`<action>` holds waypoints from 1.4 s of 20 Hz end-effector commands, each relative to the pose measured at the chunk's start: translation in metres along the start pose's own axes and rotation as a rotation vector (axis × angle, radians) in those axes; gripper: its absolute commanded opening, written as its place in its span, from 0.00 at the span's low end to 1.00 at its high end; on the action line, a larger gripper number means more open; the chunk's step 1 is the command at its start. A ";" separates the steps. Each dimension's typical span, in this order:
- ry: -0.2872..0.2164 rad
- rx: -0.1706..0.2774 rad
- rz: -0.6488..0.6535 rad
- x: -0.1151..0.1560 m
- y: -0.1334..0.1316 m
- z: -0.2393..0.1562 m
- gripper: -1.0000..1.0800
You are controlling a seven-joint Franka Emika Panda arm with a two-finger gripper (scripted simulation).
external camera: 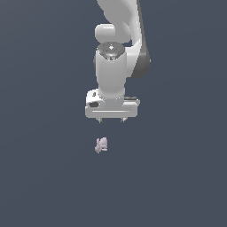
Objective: Pick up the object and move it to a goal position.
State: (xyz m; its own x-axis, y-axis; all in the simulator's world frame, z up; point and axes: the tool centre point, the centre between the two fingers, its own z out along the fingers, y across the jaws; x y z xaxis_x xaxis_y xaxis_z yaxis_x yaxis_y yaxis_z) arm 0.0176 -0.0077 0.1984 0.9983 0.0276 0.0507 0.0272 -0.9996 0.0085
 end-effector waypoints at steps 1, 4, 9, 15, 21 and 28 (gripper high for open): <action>-0.004 0.000 -0.003 0.003 0.003 0.006 0.96; -0.009 0.001 -0.008 0.008 0.009 0.017 0.96; -0.022 0.003 -0.022 0.019 0.023 0.044 0.96; -0.038 0.006 -0.039 0.030 0.042 0.082 0.96; -0.048 0.009 -0.049 0.034 0.053 0.105 0.96; -0.051 0.010 -0.051 0.035 0.056 0.110 0.96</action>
State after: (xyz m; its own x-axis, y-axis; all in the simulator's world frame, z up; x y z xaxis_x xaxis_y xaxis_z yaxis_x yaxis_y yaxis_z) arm 0.0591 -0.0637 0.0906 0.9970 0.0776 -0.0009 0.0776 -0.9970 0.0001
